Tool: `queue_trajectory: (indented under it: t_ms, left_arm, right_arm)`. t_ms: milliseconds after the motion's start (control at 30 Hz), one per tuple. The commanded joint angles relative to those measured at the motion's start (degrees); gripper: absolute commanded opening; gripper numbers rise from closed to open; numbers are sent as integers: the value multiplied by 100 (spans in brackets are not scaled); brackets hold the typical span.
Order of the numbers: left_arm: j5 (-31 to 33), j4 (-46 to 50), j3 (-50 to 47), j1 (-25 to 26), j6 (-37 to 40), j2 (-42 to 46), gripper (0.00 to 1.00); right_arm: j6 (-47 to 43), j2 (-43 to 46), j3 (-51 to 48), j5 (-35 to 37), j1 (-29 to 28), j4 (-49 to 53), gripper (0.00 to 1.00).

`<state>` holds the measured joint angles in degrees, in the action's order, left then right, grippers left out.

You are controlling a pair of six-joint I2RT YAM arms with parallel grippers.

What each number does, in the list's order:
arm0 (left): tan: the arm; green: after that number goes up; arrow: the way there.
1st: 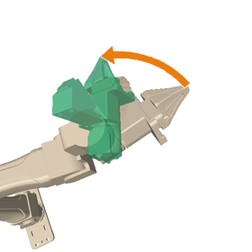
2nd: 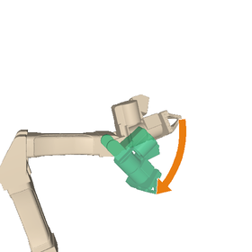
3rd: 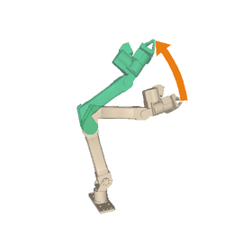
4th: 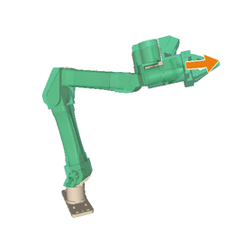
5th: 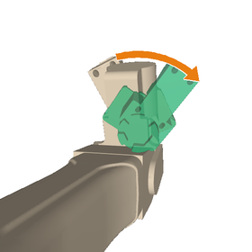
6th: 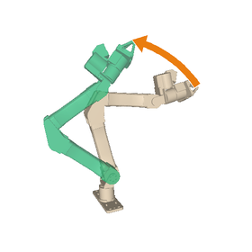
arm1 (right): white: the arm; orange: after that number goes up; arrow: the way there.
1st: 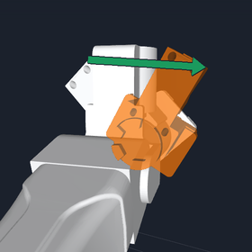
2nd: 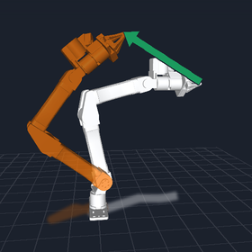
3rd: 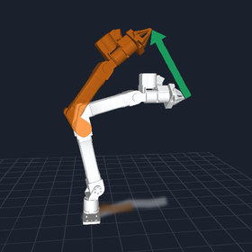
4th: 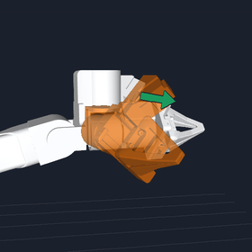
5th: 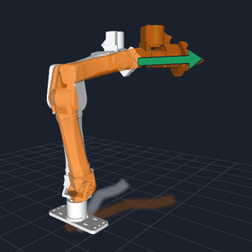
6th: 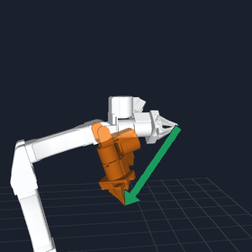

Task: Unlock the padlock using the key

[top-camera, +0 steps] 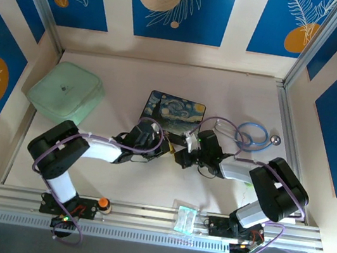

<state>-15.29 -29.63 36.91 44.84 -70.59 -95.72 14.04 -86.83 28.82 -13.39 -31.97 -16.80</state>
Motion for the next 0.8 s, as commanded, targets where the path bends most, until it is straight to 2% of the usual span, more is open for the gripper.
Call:
queue_trajectory:
  t_ms: [0, 200, 467, 767]
  left_arm:
    - [-255, 157, -216, -19, -8, 150, 0]
    - [-205, 36, -286, -21, -56, 164, 0]
    - [-141, 128, -308, -19, 1, 299, 0]
    - [-116, 203, -298, -19, -3, 341, 0]
  right_arm:
    - [303, -42, 56, 16, 281, 46, 9]
    - [542, 111, -41, 12, 505, 80, 16]
    - [682, 127, -78, 218, 513, 102, 27]
    - [705, 301, -122, 259, 515, 89, 29]
